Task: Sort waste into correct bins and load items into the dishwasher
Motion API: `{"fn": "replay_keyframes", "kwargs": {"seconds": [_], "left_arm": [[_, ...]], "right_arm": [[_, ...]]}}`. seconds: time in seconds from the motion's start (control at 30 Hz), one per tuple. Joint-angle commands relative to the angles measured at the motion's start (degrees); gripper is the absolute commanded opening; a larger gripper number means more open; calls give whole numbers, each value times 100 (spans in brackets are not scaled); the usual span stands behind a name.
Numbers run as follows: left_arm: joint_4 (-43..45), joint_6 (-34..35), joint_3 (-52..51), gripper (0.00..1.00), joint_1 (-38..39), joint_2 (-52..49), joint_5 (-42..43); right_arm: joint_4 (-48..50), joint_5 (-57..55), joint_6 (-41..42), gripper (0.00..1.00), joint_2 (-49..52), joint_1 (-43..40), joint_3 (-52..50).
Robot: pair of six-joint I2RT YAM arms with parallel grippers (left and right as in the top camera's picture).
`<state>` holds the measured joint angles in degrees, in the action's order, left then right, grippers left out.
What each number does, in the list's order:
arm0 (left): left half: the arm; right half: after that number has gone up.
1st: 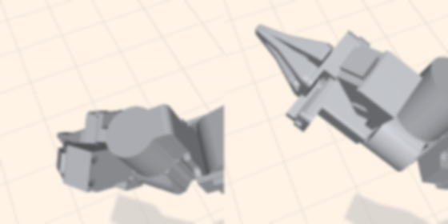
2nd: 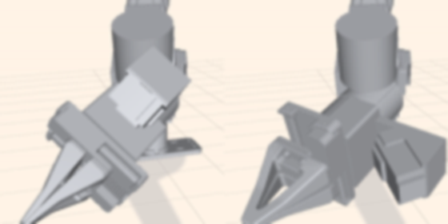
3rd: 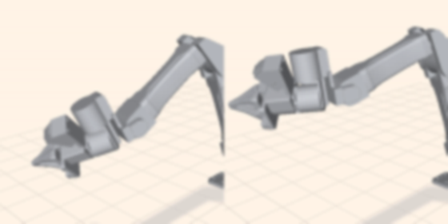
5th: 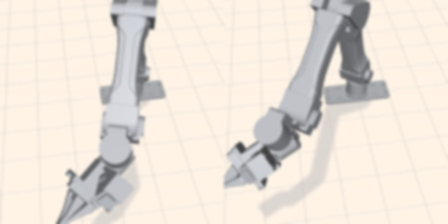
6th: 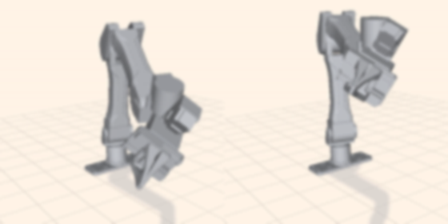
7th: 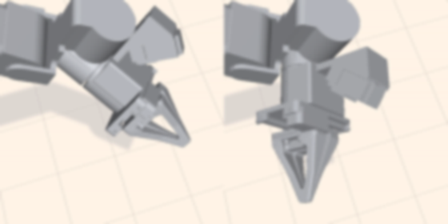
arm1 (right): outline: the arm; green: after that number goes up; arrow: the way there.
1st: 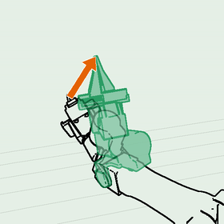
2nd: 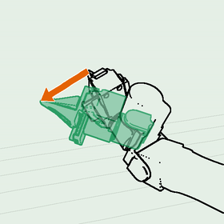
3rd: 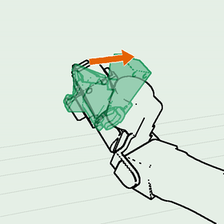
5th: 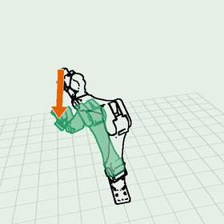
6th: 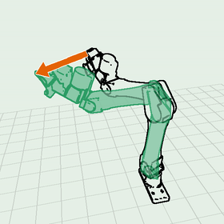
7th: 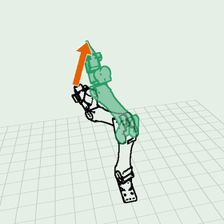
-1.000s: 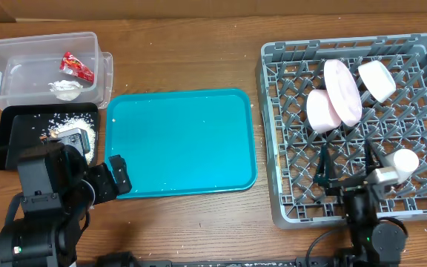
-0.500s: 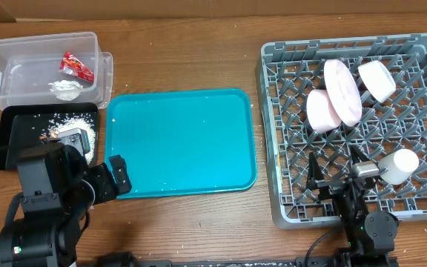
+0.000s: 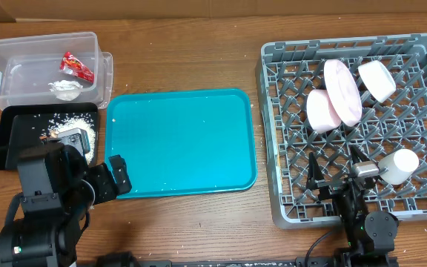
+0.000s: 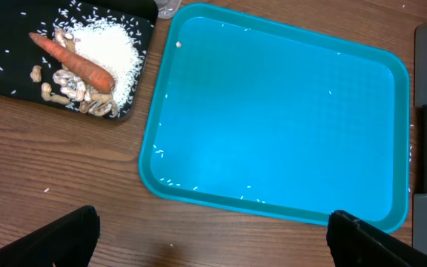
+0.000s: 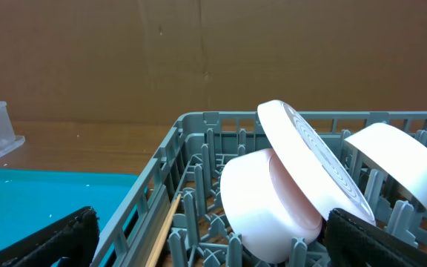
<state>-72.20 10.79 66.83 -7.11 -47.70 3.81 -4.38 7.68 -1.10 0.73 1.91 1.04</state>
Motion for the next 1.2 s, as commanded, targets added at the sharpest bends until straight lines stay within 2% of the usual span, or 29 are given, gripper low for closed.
{"fn": "replay_keyframes", "kwargs": {"seconds": [0.0, 0.37, 0.5, 0.6, 0.9, 1.17], "left_arm": [[7, 103, -15, 100, 7, 9, 22], [-74, 98, -15, 100, 487, 267, 22], [44, 57, -267, 100, 485, 704, -151], [704, 57, -885, 100, 487, 1217, -149], [3877, 68, -3947, 100, 494, 3206, 74], [5674, 96, -5648, 100, 570, 4603, -157]], "right_arm": [[35, 52, -20, 100, -57, 0, -57], [35, 52, -20, 100, -57, 0, -57], [35, 50, -20, 100, -57, 0, -57], [35, 52, -20, 100, -57, 0, -57], [35, 50, -20, 100, -57, 0, -57], [35, 52, -20, 100, -57, 0, -57]]}}
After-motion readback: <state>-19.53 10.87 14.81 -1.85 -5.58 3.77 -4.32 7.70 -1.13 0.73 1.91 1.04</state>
